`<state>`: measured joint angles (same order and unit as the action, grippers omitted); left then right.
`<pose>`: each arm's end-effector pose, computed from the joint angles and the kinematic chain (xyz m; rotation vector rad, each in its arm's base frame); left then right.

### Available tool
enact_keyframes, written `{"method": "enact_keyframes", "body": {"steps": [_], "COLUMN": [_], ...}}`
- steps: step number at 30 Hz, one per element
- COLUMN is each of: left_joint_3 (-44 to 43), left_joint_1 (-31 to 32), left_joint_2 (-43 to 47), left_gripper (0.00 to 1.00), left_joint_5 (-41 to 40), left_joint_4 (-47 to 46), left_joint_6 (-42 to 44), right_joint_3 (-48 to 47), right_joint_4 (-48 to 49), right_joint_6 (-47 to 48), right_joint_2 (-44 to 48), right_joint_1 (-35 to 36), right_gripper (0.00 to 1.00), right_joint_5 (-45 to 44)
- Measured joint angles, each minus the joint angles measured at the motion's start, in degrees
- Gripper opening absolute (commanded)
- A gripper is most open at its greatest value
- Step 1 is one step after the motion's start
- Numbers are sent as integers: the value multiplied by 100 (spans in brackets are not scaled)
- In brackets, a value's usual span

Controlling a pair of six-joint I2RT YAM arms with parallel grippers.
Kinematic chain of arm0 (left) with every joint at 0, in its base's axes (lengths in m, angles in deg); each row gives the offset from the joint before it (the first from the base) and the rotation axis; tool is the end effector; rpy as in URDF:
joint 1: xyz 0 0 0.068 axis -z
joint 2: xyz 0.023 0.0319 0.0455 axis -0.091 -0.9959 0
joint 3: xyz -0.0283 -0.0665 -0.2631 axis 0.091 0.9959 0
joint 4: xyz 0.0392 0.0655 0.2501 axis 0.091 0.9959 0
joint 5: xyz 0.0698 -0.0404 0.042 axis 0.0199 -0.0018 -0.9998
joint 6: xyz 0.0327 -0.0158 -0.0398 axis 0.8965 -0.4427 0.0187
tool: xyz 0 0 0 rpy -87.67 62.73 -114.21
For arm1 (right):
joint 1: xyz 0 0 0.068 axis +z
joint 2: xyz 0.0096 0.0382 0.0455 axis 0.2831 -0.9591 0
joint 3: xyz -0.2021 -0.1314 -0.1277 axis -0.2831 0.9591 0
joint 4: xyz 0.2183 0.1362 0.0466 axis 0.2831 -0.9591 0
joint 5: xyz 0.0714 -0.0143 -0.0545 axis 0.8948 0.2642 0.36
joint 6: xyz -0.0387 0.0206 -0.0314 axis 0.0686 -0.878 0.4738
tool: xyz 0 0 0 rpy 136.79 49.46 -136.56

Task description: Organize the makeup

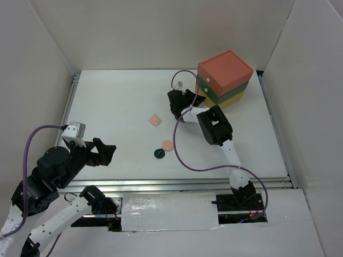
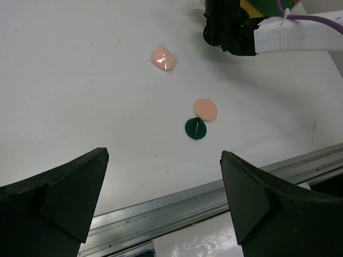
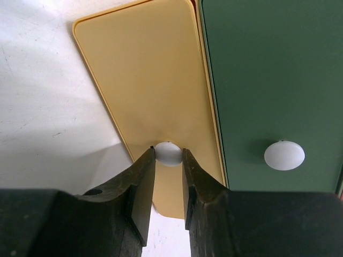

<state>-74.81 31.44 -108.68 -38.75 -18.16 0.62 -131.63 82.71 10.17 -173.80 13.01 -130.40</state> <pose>0.0459 -0.0207 0.3809 -0.0660 1.8408 -0.5046 0.4749 0.2296 0.0928 -0.4964 1.9121 -1.4351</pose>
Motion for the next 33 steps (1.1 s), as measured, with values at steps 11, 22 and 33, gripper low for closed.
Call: {"method": "enact_keyframes", "body": {"steps": [11, 22, 33], "left_joint_3": [0, 0, 0], "left_joint_1": [0, 0, 0], "left_joint_2": [0, 0, 2], "left_gripper": [99, 100, 99], "left_joint_5": [0, 0, 0], "left_joint_4": [-7, -9, -11], "left_joint_6": [0, 0, 0], "right_joint_3": [2, 7, 28], "right_joint_4": [66, 109, -15], "right_joint_6": [2, 0, -262], "right_joint_2": [0, 0, 0], "right_joint_1": [2, 103, 341], "right_gripper": [13, 12, 41], "right_joint_5": [-20, -103, -22]}}
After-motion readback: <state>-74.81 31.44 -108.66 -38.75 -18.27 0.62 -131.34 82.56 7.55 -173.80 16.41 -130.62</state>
